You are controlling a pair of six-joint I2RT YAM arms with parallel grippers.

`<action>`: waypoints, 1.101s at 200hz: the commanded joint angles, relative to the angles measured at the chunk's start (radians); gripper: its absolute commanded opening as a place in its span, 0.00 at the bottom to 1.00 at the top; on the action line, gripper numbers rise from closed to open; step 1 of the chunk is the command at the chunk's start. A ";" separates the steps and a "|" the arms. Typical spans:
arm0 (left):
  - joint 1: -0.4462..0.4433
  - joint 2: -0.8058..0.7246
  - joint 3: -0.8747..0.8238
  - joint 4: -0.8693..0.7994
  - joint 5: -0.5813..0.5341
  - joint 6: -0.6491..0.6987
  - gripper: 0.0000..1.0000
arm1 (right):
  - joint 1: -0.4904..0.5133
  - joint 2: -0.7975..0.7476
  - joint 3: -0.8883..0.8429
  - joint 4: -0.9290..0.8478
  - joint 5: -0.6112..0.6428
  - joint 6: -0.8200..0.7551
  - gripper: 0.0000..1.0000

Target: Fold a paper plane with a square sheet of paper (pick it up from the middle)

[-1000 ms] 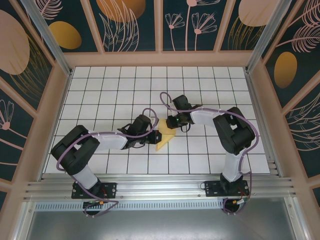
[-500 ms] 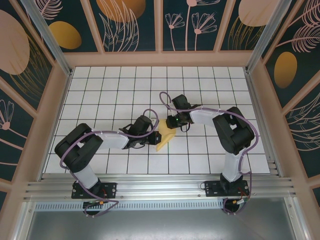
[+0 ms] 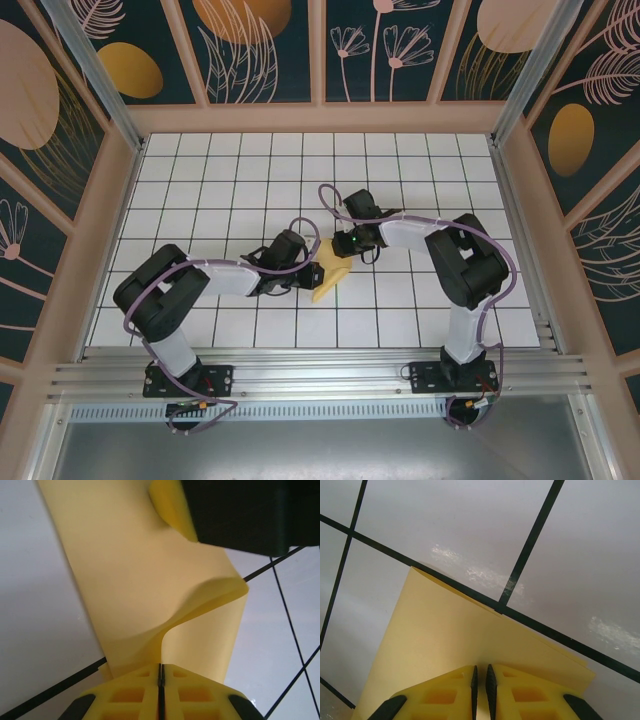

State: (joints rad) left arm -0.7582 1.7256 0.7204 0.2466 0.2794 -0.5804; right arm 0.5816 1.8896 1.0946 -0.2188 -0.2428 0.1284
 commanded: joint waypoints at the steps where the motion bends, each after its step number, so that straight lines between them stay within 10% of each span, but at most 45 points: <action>1: 0.002 0.020 0.017 -0.017 0.000 0.024 0.11 | 0.006 0.046 -0.007 -0.099 0.043 -0.005 0.18; 121: 0.002 0.038 -0.033 0.023 -0.017 -0.016 0.11 | -0.028 -0.118 -0.005 -0.053 -0.005 0.136 0.24; 220: 0.002 0.018 -0.050 0.045 -0.017 -0.036 0.10 | 0.043 -0.488 -0.500 0.437 -0.233 0.596 0.08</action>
State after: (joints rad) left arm -0.7582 1.7412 0.6933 0.3069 0.2787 -0.6037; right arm 0.5823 1.4200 0.6651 0.0727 -0.4091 0.5804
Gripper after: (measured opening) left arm 0.101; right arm 0.096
